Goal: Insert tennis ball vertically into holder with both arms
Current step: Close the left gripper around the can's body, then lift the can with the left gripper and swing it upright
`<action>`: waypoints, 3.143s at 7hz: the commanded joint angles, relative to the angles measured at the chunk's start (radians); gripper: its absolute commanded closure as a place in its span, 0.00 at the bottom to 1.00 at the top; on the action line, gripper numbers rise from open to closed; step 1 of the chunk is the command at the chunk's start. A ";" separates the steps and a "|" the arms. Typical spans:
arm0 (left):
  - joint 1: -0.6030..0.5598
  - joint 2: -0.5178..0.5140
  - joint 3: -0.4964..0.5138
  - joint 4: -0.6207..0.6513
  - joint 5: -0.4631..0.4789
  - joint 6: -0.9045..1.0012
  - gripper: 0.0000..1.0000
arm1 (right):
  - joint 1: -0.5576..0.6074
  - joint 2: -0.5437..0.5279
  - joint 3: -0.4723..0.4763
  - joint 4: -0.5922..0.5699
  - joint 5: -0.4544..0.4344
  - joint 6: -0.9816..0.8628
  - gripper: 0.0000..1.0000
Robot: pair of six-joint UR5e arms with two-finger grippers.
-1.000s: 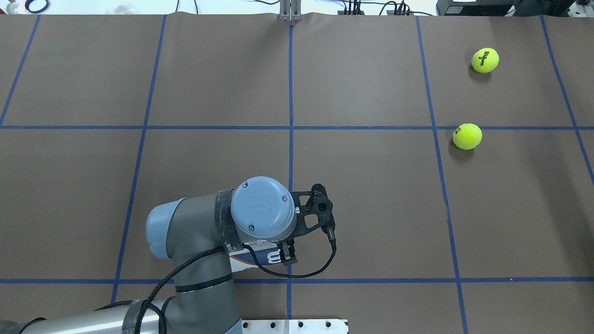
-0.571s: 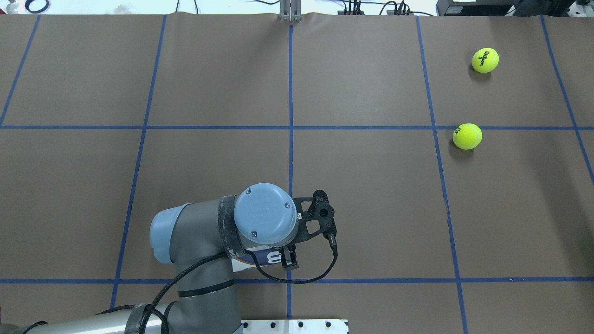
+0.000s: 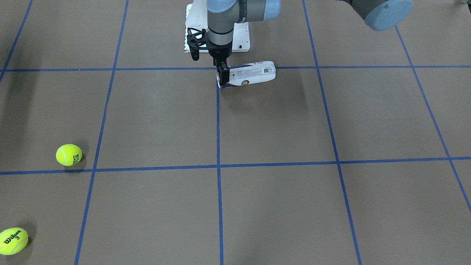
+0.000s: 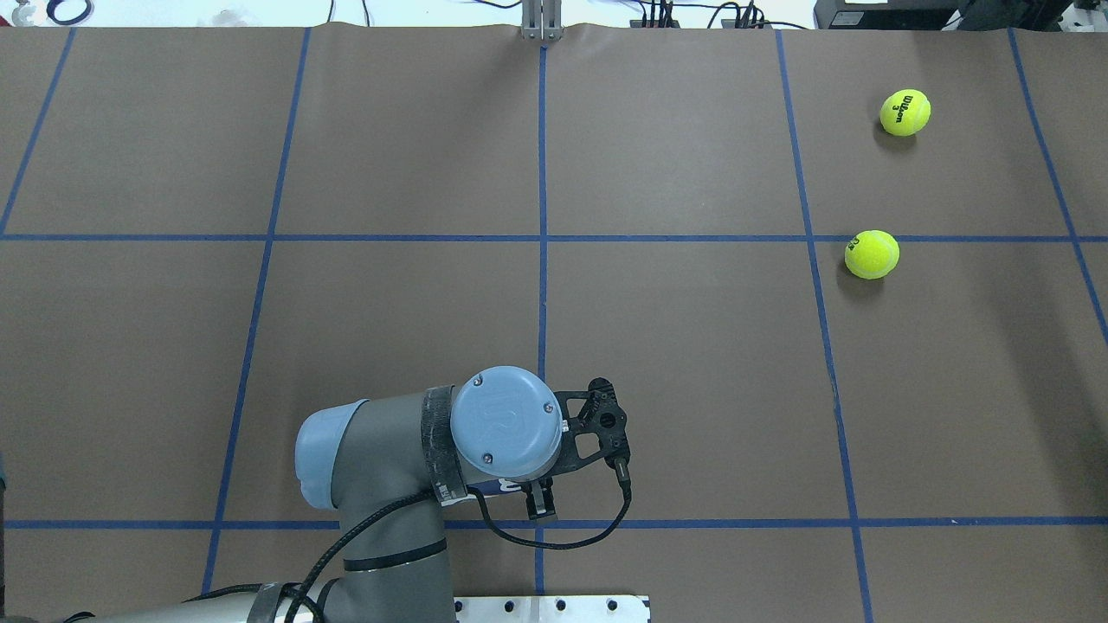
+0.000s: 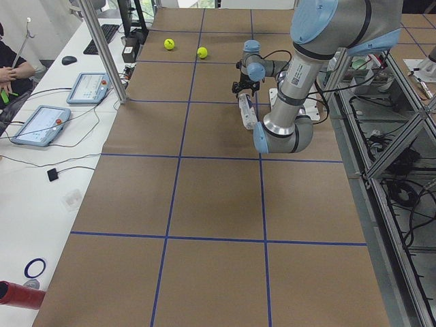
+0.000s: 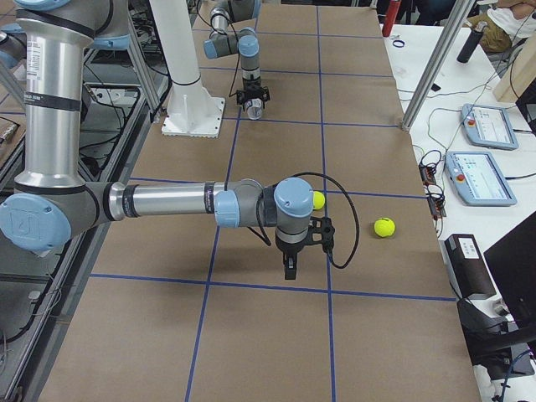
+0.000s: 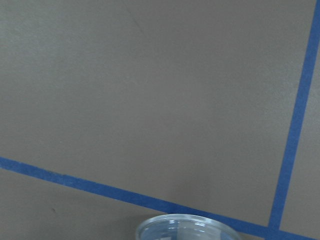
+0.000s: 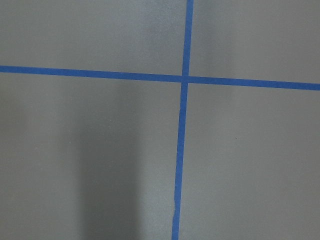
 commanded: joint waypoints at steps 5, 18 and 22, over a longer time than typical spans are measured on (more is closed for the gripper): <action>0.007 0.000 0.074 -0.111 0.000 -0.013 0.02 | 0.000 0.000 0.001 0.000 0.002 0.000 0.00; -0.060 0.017 -0.156 -0.100 0.002 -0.027 0.72 | 0.000 -0.002 0.011 0.000 0.002 0.000 0.01; -0.293 0.015 -0.319 -0.329 0.041 -0.237 0.74 | 0.000 0.000 0.011 0.000 0.012 0.000 0.01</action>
